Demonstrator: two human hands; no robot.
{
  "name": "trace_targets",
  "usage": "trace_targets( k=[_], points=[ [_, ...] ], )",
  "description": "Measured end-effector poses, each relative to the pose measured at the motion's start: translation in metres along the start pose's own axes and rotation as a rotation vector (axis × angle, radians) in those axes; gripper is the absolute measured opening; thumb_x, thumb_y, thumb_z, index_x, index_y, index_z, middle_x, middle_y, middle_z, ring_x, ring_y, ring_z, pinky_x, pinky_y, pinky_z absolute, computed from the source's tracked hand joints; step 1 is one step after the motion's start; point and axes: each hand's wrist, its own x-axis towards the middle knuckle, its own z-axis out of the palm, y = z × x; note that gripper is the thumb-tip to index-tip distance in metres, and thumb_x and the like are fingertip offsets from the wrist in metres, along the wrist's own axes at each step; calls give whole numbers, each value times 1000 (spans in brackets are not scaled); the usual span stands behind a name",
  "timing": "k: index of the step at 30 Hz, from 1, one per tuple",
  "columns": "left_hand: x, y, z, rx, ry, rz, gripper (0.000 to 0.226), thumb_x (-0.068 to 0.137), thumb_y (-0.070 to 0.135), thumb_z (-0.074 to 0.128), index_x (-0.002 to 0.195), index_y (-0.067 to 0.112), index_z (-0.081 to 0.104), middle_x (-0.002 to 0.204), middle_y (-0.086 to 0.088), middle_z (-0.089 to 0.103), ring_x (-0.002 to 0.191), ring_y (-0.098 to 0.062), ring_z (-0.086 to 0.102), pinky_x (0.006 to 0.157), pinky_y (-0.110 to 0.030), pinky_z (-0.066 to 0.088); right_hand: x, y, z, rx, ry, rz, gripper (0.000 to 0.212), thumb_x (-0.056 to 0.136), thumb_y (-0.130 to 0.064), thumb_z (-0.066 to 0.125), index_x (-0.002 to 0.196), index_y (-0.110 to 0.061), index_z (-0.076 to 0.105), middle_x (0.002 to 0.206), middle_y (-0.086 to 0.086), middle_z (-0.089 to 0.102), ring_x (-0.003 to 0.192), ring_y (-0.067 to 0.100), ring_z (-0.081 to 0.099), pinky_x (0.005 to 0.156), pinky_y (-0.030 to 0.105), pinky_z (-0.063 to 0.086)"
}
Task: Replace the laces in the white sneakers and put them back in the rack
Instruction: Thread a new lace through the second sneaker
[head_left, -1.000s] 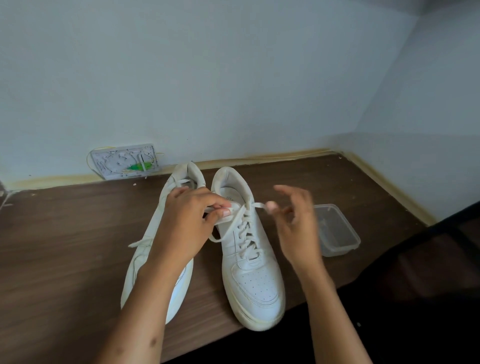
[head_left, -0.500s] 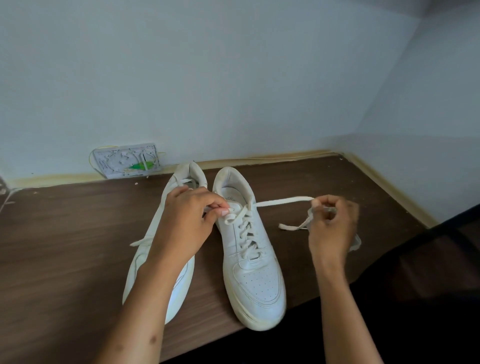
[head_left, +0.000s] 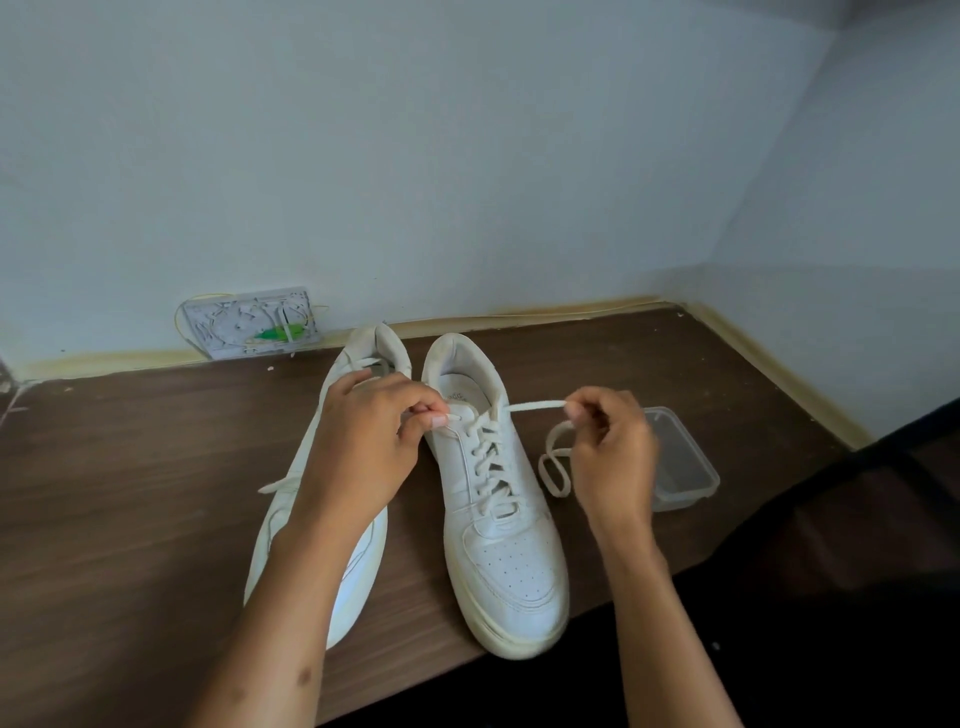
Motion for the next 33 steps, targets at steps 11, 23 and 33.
trace_targets(
  k=[11, 23, 33],
  points=[
    [-1, 14, -9, 40, -63, -109, 6, 85, 25, 73, 89, 22, 77, 80, 11, 69, 74, -10, 59, 91, -38, 49, 1, 4, -16, -55, -101, 90, 14, 96, -14, 60, 88, -26, 61, 89, -11, 62, 81, -2, 58, 63, 7, 42],
    [-31, 58, -48, -506, -325, -557, 14, 89, 26, 67, 82, 23, 79, 70, -5, 70, 58, -12, 65, 60, -21, 53, -31, -10, -65, 399, -686, 173, 18, 88, -26, 66, 87, -12, 76, 62, -2, 57, 65, 12, 56, 68, 16, 44],
    [-44, 73, -35, -1071, -581, -671, 27, 78, 30, 68, 98, 14, 79, 103, -16, 73, 103, -26, 69, 104, -43, 47, -43, -27, -64, 453, -1072, 167, 24, 91, -10, 66, 101, 11, 70, 80, 9, 73, 92, 16, 70, 87, 22, 50]
  ],
)
